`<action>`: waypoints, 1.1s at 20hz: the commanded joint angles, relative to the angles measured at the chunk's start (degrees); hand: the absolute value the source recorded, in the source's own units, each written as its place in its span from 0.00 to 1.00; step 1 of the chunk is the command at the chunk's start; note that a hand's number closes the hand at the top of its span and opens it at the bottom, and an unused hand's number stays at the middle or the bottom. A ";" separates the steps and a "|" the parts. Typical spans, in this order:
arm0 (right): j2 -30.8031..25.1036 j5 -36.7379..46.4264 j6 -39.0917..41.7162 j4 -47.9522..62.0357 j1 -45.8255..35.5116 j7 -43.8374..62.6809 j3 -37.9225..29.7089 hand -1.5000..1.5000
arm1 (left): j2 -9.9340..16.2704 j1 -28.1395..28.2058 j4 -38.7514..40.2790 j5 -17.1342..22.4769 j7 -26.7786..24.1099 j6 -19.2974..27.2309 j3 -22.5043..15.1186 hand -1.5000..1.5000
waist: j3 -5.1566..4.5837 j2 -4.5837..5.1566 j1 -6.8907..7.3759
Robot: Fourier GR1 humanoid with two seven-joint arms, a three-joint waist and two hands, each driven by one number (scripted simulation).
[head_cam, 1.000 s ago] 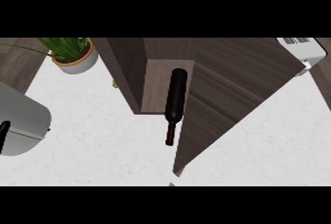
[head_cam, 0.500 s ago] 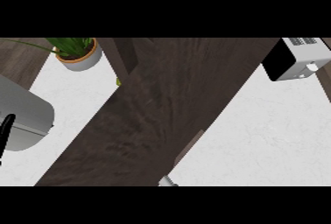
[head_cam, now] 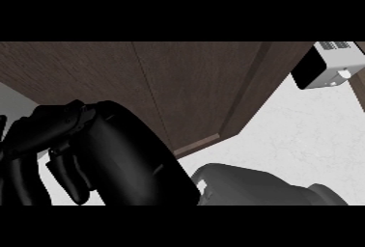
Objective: Pick up the wine, place it into the cabinet and close the cabinet
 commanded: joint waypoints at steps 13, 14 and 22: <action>0.78 -0.83 10.68 35.08 -11.35 -18.52 -13.40 1.00 | -1.49 -1.63 2.20 -0.86 3.52 -2.75 5.66 0.00 | 0.07 0.01 -0.94; -1.90 -2.09 17.16 38.55 -10.68 -21.74 -17.73 1.00 | -3.30 -0.60 -0.33 -2.90 2.59 -0.87 2.27 0.00 | 0.09 0.29 -0.70; -3.08 -0.24 18.90 44.22 -9.61 -27.20 -18.93 1.00 | -3.15 -1.23 -1.13 -3.26 5.21 -0.66 3.43 0.00 | 0.09 0.17 -0.88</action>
